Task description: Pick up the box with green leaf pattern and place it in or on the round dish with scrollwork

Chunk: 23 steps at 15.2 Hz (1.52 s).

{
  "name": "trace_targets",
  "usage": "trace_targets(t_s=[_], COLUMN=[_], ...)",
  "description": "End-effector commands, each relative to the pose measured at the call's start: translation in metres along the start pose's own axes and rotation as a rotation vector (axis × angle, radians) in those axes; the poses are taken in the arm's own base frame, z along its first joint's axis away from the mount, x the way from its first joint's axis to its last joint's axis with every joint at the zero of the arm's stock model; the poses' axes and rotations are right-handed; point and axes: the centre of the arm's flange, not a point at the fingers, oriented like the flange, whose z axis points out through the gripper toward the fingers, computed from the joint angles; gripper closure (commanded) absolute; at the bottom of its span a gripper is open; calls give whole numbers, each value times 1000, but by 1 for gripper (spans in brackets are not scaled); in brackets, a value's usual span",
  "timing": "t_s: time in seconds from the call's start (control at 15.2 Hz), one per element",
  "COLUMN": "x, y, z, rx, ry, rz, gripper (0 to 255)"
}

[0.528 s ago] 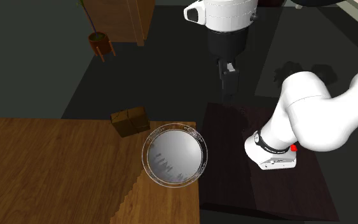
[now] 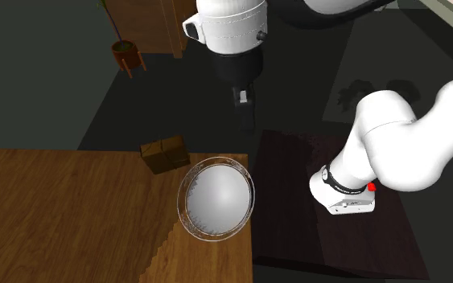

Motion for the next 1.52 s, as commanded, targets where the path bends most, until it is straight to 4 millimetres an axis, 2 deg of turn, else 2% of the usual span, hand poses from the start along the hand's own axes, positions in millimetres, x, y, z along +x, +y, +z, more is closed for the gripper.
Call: trace_targets(t_s=[0.0,0.99,1.06,1.45], x=[28,227,236,235], y=[-10,-62,-65,-62], z=[-3,-9,-9,23], rx=[-10,-84,-88,-88], ry=[-4,-36,-38,-38], rz=[-1,-8,-9,-9], gripper=[0,0,0,0])
